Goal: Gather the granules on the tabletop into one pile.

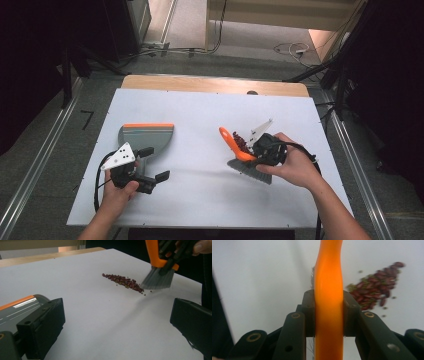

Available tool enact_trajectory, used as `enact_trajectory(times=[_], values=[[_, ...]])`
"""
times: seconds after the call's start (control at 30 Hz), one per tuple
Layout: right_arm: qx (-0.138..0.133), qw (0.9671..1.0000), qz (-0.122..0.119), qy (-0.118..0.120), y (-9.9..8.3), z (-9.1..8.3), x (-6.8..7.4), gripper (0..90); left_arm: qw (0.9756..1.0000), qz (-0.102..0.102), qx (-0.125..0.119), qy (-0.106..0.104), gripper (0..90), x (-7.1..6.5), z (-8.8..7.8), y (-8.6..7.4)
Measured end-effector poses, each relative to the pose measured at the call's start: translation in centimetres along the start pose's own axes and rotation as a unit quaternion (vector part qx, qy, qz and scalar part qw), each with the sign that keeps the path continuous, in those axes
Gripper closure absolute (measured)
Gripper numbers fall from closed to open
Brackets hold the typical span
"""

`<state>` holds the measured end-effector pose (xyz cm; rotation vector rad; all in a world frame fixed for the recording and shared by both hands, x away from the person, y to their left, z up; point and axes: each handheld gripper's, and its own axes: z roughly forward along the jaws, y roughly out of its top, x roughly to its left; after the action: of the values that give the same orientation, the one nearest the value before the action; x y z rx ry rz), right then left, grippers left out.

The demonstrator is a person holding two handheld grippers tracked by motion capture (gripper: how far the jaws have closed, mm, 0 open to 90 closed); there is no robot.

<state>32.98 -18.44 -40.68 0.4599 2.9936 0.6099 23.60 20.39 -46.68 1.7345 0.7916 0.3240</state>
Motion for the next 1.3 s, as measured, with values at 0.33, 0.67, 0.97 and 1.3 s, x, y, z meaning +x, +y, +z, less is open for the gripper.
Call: enact_trajectory(times=[0.33, 0.67, 0.97, 1.3], values=[[0.025, 0.9992, -0.029, -0.01, -0.4, 2.8, 0.3, 68.4, 1.0, 0.0, 0.0, 0.0, 0.4, 0.0, -0.1, 0.0], [0.001, 0.9994, -0.032, -0.011, -0.8, 3.1, -0.8, 68.1, 1.0, 0.001, 0.001, 0.0, 0.4, -0.1, 0.0, 0.0], [-0.016, 0.9994, -0.029, -0.013, -0.5, 3.5, -3.1, 67.8, 1.0, 0.001, 0.001, 0.001, 0.4, 0.0, 0.0, 0.0], [-0.029, 0.9986, -0.043, -0.012, 0.2, 4.0, -5.2, 67.6, 1.0, 0.0, -0.001, 0.001, 0.4, 0.0, -0.1, 0.0]])
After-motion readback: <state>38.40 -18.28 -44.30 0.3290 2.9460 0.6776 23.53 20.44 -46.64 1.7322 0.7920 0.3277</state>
